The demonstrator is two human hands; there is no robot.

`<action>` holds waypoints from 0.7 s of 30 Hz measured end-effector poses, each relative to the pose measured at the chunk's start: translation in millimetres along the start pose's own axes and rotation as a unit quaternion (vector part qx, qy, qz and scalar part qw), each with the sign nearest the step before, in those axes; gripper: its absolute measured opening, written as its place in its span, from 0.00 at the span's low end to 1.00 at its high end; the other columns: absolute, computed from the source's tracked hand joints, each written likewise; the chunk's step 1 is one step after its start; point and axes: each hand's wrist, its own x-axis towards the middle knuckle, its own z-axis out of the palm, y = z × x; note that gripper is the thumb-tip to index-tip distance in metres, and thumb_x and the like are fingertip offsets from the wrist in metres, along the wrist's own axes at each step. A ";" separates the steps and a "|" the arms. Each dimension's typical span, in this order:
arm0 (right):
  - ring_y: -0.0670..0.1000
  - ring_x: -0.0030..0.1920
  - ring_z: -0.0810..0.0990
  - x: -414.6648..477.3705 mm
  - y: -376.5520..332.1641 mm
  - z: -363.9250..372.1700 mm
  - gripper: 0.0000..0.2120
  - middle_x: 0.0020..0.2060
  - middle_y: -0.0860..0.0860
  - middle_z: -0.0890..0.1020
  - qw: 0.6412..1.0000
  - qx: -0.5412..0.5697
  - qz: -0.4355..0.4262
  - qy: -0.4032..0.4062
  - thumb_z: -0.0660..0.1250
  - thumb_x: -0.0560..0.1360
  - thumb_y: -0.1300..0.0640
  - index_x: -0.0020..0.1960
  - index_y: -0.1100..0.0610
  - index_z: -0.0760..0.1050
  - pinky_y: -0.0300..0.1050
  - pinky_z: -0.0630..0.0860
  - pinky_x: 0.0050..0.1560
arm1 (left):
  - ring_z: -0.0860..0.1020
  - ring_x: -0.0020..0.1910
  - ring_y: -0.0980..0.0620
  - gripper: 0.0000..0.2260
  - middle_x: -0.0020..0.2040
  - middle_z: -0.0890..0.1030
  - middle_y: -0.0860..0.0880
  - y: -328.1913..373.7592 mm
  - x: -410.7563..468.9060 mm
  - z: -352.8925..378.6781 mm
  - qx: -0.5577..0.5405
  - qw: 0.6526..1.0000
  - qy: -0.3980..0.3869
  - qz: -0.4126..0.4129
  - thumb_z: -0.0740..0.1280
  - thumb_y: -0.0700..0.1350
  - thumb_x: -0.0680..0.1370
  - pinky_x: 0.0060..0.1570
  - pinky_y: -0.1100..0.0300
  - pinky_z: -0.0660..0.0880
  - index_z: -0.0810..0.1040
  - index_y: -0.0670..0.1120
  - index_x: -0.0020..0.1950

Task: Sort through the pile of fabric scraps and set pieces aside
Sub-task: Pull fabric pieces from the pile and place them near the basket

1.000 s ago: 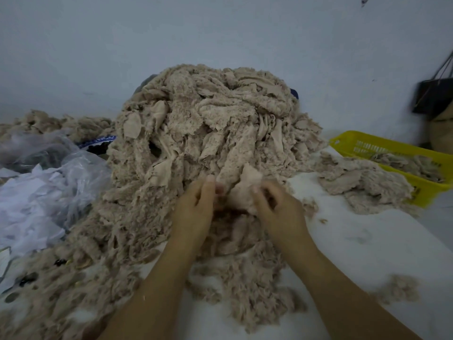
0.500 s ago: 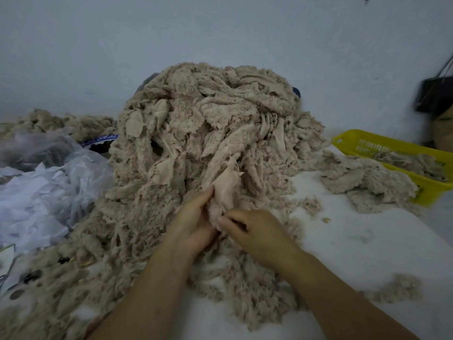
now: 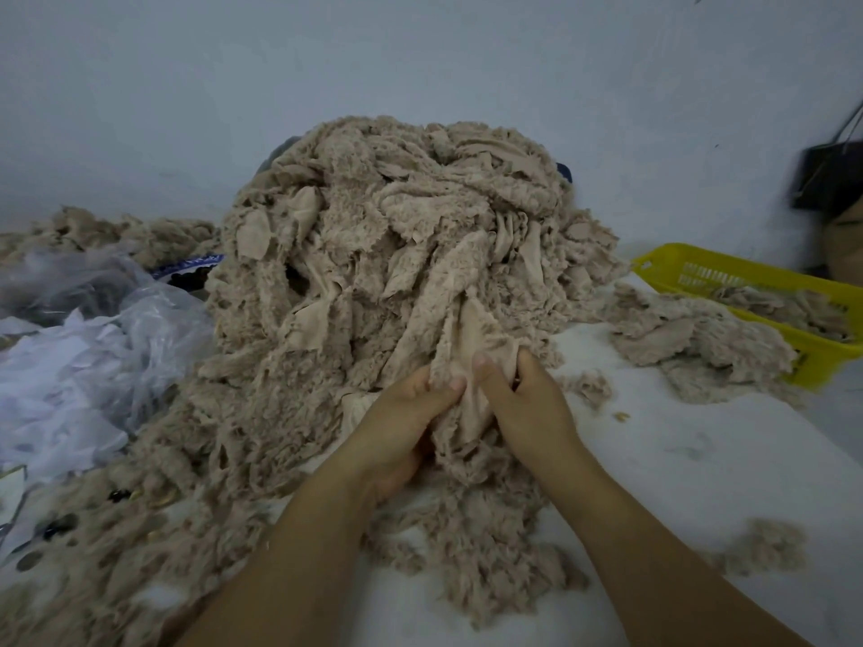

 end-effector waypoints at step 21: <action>0.43 0.24 0.62 6.7 -3.2 -8.6 0.23 0.21 0.43 0.63 0.993 0.034 0.011 0.115 0.57 0.80 0.41 0.33 0.53 0.58 0.35 0.61 0.24 | 0.61 0.19 0.57 0.09 0.27 0.64 0.50 8.8 3.2 2.2 0.024 0.998 0.054 -0.029 0.56 0.30 0.77 0.21 0.65 0.52 0.68 0.44 0.46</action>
